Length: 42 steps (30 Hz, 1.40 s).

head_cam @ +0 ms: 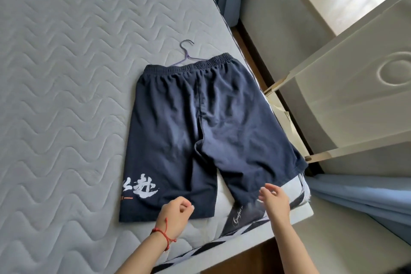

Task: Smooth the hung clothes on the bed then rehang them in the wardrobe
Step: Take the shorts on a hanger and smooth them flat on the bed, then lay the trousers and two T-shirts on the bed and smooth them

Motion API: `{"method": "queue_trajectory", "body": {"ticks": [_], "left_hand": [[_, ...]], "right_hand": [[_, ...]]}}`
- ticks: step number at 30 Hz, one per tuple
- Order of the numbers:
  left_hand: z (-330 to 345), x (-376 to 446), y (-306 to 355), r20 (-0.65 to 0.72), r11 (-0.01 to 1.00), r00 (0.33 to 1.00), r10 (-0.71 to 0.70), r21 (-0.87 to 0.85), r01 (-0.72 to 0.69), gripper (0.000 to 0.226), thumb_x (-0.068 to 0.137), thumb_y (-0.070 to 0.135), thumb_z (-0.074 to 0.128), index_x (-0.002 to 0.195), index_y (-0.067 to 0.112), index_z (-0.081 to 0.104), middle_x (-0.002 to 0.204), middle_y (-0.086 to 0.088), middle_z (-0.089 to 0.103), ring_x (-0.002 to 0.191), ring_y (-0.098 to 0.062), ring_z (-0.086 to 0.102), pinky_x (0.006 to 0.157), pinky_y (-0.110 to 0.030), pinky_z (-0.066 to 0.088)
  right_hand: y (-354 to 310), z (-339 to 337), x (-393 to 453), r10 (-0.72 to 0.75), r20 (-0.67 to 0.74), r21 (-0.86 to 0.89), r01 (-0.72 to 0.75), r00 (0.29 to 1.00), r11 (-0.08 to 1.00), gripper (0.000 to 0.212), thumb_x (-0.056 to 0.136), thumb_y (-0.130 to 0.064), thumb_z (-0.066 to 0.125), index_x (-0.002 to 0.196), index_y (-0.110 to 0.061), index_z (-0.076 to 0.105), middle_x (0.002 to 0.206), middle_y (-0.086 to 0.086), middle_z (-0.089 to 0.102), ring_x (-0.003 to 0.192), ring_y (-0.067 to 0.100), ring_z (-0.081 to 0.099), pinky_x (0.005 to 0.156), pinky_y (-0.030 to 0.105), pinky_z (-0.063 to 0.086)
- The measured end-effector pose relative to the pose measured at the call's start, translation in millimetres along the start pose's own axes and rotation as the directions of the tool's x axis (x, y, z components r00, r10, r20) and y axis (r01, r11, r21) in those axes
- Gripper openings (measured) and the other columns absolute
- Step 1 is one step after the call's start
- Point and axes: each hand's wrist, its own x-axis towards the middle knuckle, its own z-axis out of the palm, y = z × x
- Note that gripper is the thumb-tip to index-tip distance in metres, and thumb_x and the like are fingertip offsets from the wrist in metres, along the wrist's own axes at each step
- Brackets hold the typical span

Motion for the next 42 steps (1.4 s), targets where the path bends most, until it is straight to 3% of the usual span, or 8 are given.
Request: {"method": "queue_trajectory", "body": {"ticks": [3,8,19,22,26,29,37,42], "left_hand": [[-40,-26,-18,-0.030,1.000,0.999,-0.013,0.022,0.014,0.024,0.081,0.023,0.061,0.061,0.034,0.052,0.067,0.012,0.062,0.076,-0.016,0.063,0.069,-0.022,0.047],[-114,-82,-75,-0.078,0.998,0.995,-0.058,0.034,0.060,0.028,0.083,0.023,0.057,0.061,0.036,0.048,0.071,0.005,0.061,0.081,-0.022,0.061,0.073,-0.025,0.046],[-249,-253,-328,-0.292,0.895,0.896,-0.336,-0.395,0.206,0.024,0.081,0.008,0.061,0.059,0.018,0.058,0.060,-0.002,0.059,0.062,-0.020,0.055,0.062,-0.028,0.043],[-267,-307,-396,-0.320,0.793,0.828,-0.460,-0.567,0.222,0.032,0.082,-0.006,0.056,0.054,0.010,0.053,0.050,-0.004,0.051,0.053,-0.016,0.046,0.053,-0.025,0.035],[-275,-374,-465,-0.277,0.591,0.707,-0.651,-0.769,0.243,0.028,0.086,-0.003,0.054,0.061,0.007,0.051,0.055,-0.008,0.051,0.045,-0.017,0.044,0.029,-0.012,0.031],[-273,-409,-495,-0.223,0.454,0.633,-0.741,-0.862,0.228,0.024,0.088,0.002,0.053,0.065,0.007,0.050,0.056,-0.008,0.051,0.024,-0.003,0.043,0.024,-0.008,0.023],[-265,-458,-538,-0.074,0.165,0.515,-0.854,-0.977,0.133,0.023,0.090,0.004,0.051,0.067,0.008,0.049,0.058,-0.008,0.053,0.023,0.000,0.044,0.027,-0.010,0.028],[-276,-473,-559,0.001,0.062,0.457,-0.890,-0.990,0.124,0.021,0.089,0.020,0.055,0.073,0.008,0.060,0.068,-0.010,0.062,0.060,-0.022,0.055,0.052,-0.025,0.039]], "right_hand": [[-12,16,-50,-0.096,0.172,-0.220,0.133,0.980,0.966,0.026,0.085,-0.017,0.056,0.109,-0.012,0.061,0.096,0.007,0.068,0.089,0.023,0.061,0.079,0.029,0.042],[-23,49,-134,-0.186,0.352,-0.433,0.336,0.917,0.836,0.030,0.088,-0.021,0.052,0.116,-0.013,0.060,0.112,0.007,0.067,0.105,0.025,0.059,0.081,0.029,0.040],[21,167,-344,-0.273,0.571,-0.508,0.595,0.774,0.624,0.027,0.088,-0.016,0.055,0.113,-0.006,0.062,0.107,0.014,0.068,0.084,0.022,0.056,0.070,0.023,0.035],[39,207,-397,-0.241,0.645,-0.532,0.652,0.726,0.541,0.026,0.088,-0.015,0.056,0.111,-0.006,0.063,0.099,0.012,0.068,0.083,0.023,0.058,0.065,0.024,0.038],[59,253,-450,-0.154,0.727,-0.555,0.704,0.670,0.443,0.024,0.086,-0.017,0.059,0.106,-0.007,0.065,0.097,0.013,0.070,0.089,0.027,0.064,0.072,0.026,0.041],[64,285,-484,-0.114,0.775,-0.544,0.749,0.621,0.379,0.011,0.085,-0.015,0.059,0.093,-0.012,0.066,0.080,0.008,0.067,0.085,0.029,0.065,0.069,0.027,0.040],[70,377,-541,0.040,0.844,-0.520,0.800,0.534,0.298,0.013,0.085,-0.004,0.057,0.074,-0.009,0.062,0.060,0.005,0.058,0.055,0.021,0.052,0.050,0.023,0.033],[63,439,-579,0.117,0.868,-0.493,0.812,0.482,0.314,0.018,0.087,-0.001,0.054,0.072,-0.008,0.060,0.063,0.010,0.057,0.056,0.019,0.050,0.047,0.020,0.037]]}}
